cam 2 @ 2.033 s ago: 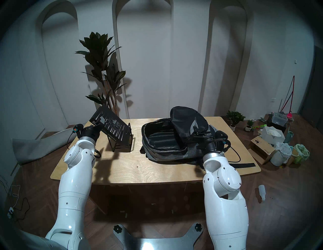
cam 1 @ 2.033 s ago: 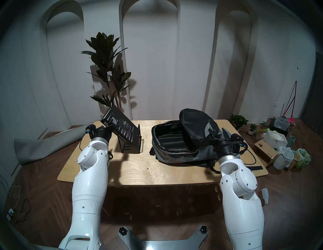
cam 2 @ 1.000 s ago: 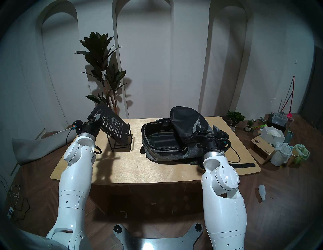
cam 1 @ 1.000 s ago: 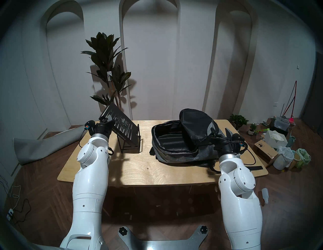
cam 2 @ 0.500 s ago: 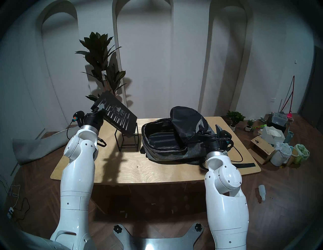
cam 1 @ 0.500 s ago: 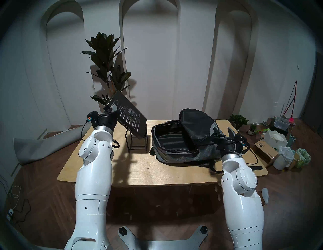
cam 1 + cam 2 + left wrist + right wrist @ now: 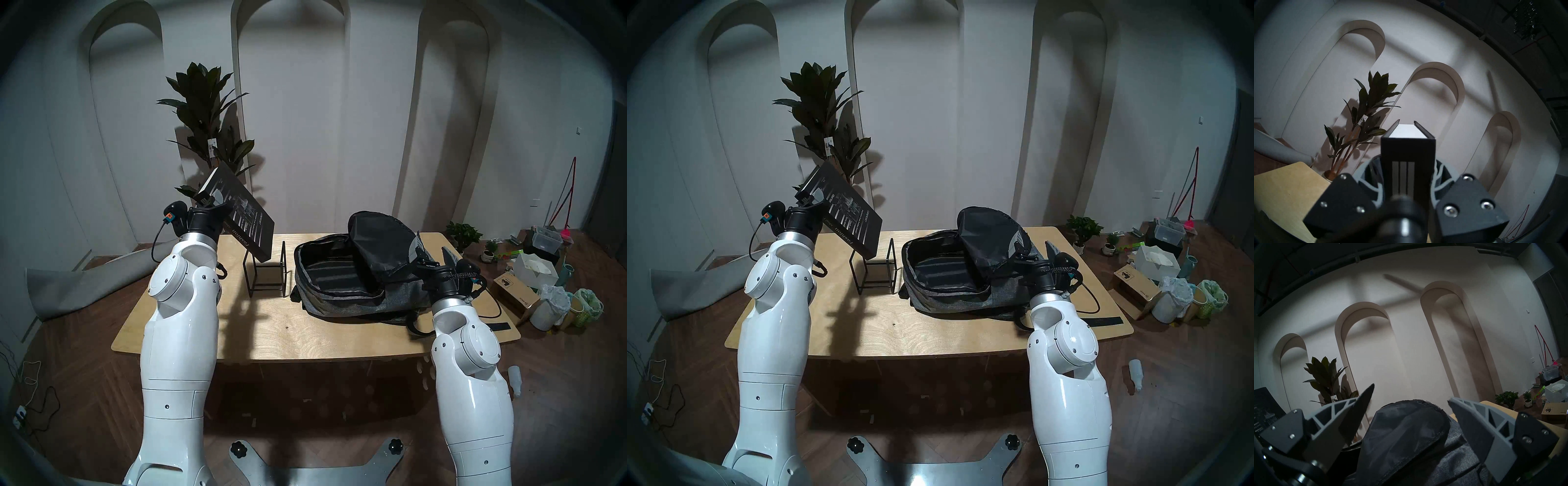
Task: Put the book into the bag and close the bag
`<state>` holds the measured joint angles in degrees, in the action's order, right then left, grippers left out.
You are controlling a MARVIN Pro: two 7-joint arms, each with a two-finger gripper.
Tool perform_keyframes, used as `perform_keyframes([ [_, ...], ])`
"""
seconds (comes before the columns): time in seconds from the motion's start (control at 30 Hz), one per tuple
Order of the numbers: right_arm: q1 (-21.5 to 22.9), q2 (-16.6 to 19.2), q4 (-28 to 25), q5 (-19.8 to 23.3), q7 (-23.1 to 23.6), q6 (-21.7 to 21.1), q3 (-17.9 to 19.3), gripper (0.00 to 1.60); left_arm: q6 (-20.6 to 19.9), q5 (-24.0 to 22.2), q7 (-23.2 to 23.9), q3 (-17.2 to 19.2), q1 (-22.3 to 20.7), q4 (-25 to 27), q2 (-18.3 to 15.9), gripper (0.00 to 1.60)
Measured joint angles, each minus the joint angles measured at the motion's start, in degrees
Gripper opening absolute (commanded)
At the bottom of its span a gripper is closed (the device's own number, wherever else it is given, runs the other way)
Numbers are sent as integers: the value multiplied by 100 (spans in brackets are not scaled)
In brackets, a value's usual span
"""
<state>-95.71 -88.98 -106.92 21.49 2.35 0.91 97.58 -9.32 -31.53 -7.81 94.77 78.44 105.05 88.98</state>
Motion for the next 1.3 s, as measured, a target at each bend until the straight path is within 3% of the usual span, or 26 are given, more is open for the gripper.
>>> perform_keyframes([
  [0.4,649,661,265,3,117,-415,655,160,-169,54,-423,-328,-340,27,219,0],
  [0.67,1147,1226,854,36,271,-627,1042,160,-297,114,-988,-651,-586,-189,542,0],
  [0.97,1602,1722,1502,145,465,-756,1156,160,-243,125,-1633,-1032,-720,-488,843,0],
  [1.3,2216,2235,2330,272,827,-755,1073,160,183,146,-2473,-1764,-897,-898,1073,0],
])
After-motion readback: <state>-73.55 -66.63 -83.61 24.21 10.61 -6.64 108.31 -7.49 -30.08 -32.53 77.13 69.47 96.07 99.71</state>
